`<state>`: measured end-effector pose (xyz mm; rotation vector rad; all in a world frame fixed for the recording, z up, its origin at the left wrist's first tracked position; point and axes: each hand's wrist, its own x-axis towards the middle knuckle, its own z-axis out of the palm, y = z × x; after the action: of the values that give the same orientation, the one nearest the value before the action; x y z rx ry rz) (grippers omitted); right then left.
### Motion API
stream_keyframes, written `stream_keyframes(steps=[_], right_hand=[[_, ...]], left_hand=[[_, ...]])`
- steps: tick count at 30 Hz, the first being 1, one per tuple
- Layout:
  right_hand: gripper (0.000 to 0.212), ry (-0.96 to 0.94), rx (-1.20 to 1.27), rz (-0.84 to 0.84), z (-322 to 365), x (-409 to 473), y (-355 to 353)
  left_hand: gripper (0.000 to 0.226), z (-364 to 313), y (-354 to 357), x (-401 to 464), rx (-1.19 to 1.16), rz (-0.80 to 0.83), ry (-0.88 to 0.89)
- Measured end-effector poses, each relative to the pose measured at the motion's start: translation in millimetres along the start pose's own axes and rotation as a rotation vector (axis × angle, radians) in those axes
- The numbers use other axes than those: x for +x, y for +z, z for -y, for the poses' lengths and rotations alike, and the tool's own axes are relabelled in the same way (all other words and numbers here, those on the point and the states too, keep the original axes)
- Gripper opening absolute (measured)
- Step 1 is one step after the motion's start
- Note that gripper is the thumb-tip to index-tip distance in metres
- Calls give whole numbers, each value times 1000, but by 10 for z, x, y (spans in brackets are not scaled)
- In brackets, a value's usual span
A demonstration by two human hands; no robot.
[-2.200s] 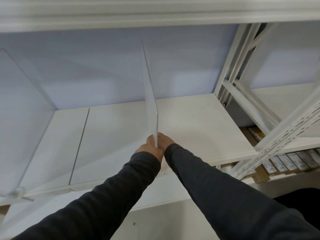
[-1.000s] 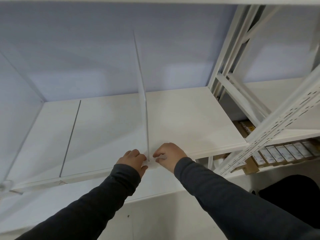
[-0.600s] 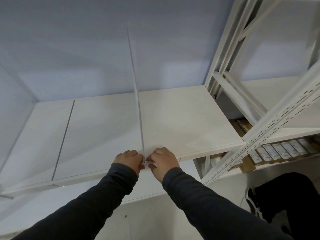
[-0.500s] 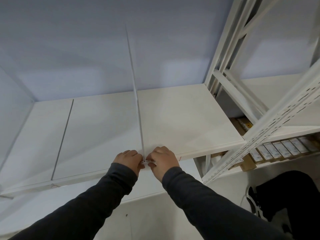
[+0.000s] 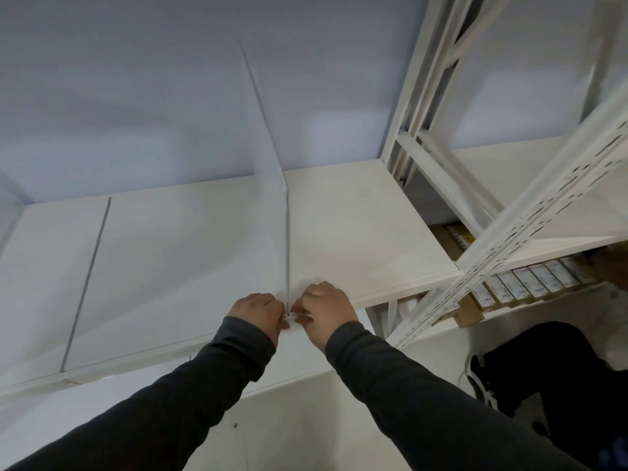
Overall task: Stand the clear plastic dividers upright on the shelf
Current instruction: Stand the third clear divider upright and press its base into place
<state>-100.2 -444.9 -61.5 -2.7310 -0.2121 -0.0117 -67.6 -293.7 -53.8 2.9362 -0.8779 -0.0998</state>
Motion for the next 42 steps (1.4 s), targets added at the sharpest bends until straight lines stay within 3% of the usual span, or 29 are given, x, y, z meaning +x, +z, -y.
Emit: stream_keyframes(steps=[3, 7, 28, 32, 36, 42], right_hand=[[22, -10, -8, -4, -72, -16, -60], [23, -4, -25, 13, -155, -32, -120], [21, 112, -26, 21, -479, -182, -291], [14, 121, -29, -56, -400, -245, -303], [26, 49, -65, -147, -223, -335, -279], [28, -99, -50, -46, 186, -289, -184]], left_hand=[[34, -37, 85, 89, 1, -70, 11], [17, -159, 36, 133, -26, -23, 3], [28, -534, -4, 449, 53, 110, 31], [34, -503, -50, 393, 99, 88, 70], [37, -397, -58, 287, 76, 43, 61], [80, -140, -121, 110, -21, 5, -102]])
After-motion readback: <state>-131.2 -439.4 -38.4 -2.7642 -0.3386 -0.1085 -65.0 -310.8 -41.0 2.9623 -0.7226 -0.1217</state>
